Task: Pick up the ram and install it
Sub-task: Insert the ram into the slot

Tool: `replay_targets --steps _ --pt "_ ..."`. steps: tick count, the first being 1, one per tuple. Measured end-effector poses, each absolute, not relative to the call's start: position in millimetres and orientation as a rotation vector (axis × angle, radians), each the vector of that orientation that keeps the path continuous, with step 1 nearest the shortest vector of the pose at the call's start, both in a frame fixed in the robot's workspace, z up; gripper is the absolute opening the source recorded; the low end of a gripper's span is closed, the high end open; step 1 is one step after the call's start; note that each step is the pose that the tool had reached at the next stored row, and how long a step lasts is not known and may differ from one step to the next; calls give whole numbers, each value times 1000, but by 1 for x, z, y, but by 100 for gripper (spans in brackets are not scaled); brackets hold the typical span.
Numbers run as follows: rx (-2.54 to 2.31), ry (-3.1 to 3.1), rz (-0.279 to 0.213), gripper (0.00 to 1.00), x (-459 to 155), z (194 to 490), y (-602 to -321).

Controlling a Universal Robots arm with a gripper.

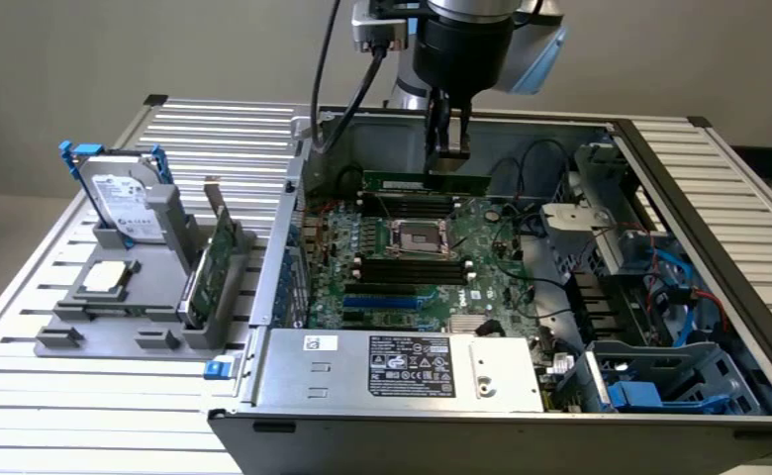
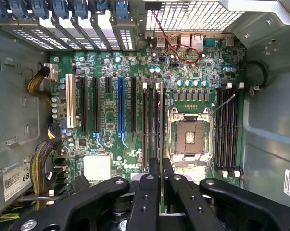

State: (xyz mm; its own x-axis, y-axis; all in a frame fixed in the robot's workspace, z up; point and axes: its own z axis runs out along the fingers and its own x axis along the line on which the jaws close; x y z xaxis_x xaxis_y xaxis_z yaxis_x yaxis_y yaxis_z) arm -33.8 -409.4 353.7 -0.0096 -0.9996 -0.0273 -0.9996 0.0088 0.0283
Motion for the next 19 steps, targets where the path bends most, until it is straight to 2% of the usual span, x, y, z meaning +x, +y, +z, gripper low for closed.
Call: replay_targets --steps 8,19 --pt "2211 -2231 -62 14 -34 353 -409" --pt "2209 -2232 -62 14 -34 329 -411"
